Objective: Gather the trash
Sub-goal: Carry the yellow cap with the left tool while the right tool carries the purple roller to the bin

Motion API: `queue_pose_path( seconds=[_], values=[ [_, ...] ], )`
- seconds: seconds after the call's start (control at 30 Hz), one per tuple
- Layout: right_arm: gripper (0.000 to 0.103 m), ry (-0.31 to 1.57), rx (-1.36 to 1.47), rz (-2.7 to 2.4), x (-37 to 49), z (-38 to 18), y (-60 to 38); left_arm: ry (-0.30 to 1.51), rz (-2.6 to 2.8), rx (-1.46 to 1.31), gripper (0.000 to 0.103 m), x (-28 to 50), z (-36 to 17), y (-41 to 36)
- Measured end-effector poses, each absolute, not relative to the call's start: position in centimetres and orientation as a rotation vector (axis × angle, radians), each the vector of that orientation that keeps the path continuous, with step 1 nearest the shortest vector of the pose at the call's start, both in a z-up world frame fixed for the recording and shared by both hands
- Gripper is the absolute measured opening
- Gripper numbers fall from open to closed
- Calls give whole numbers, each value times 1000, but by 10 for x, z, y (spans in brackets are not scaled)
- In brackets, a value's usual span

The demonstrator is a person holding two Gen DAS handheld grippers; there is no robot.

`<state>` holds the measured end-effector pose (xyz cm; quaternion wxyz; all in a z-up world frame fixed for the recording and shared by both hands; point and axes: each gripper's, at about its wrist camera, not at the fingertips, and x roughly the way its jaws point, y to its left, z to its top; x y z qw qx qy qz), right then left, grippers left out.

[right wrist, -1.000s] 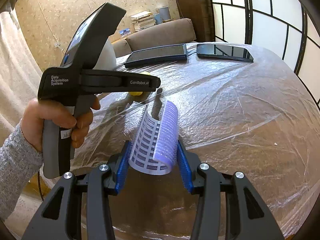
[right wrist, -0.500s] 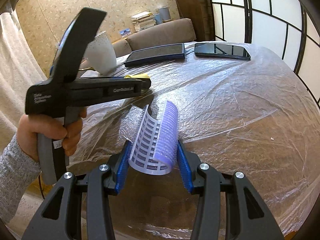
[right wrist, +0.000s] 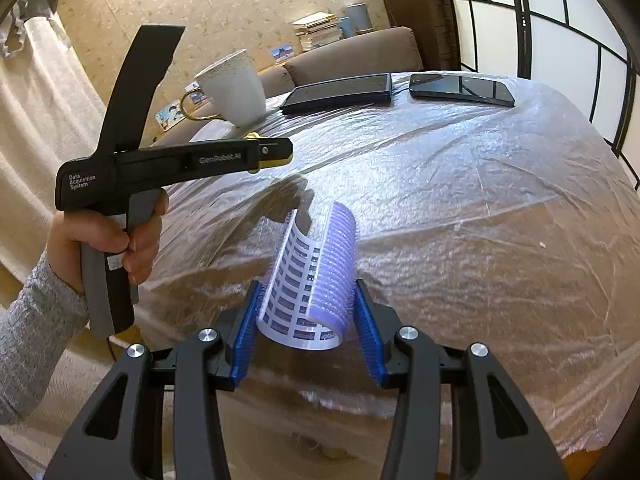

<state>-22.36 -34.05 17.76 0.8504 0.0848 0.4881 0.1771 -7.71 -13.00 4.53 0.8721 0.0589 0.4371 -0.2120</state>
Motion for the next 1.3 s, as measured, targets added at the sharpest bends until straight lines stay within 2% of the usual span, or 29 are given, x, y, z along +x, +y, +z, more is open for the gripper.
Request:
queue_pose_path(
  seconds=[0.83, 1.3],
  values=[
    [44, 1048, 92, 546, -311, 194, -348, 889, -421, 30, 38, -195, 67, -85],
    [44, 1104, 45, 615, -340, 183, -348, 932, -468, 86, 38, -267, 59, -88]
  ],
)
